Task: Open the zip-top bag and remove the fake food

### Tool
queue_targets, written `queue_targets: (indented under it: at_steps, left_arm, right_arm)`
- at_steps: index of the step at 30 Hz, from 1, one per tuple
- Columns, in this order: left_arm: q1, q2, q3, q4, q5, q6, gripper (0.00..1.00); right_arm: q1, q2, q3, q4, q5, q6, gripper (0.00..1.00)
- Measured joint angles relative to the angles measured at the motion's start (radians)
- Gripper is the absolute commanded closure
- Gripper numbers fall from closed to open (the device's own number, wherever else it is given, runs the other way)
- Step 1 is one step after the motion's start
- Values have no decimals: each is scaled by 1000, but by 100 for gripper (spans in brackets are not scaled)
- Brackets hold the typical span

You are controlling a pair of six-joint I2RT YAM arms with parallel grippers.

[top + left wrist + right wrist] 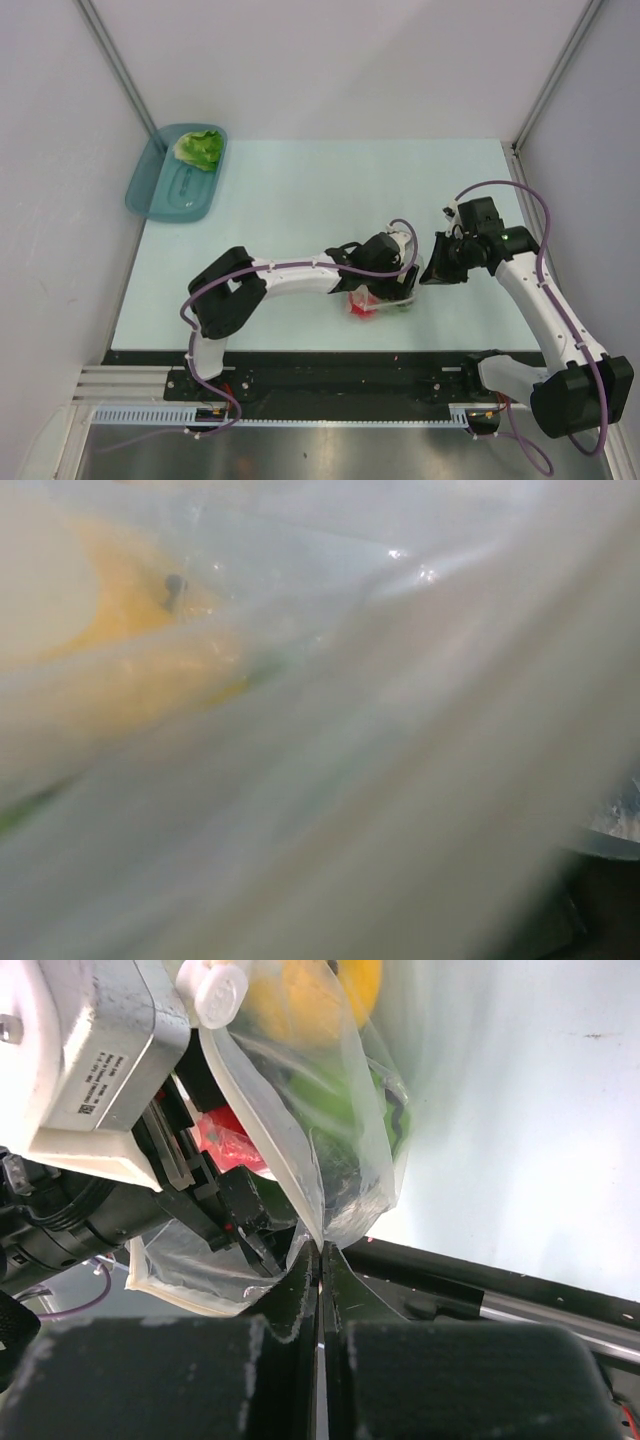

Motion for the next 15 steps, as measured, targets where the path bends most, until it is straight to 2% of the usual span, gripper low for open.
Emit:
queue_targets:
  at_steps: [2, 5, 8, 9, 12, 15]
  left_arm:
    - [0, 4, 3, 0, 8, 2, 12]
    - [2, 23, 24, 0, 35, 0, 25]
    - [2, 32, 35, 3, 59, -2, 41]
    - [2, 32, 34, 3, 63, -2, 50]
    - [0, 20, 24, 0, 60, 3, 63]
    - [-3, -10, 3, -31, 39, 10, 72]
  right_arm:
    - [0, 2, 0, 0, -1, 0, 100]
    - [0, 2, 0, 1, -2, 0, 100]
    - [0, 1, 0, 1, -2, -1, 100]
    - [0, 1, 0, 1, -2, -1, 100]
    - [-1, -3, 0, 1, -2, -1, 100]
    - [-1, -8, 0, 2, -8, -1, 100]
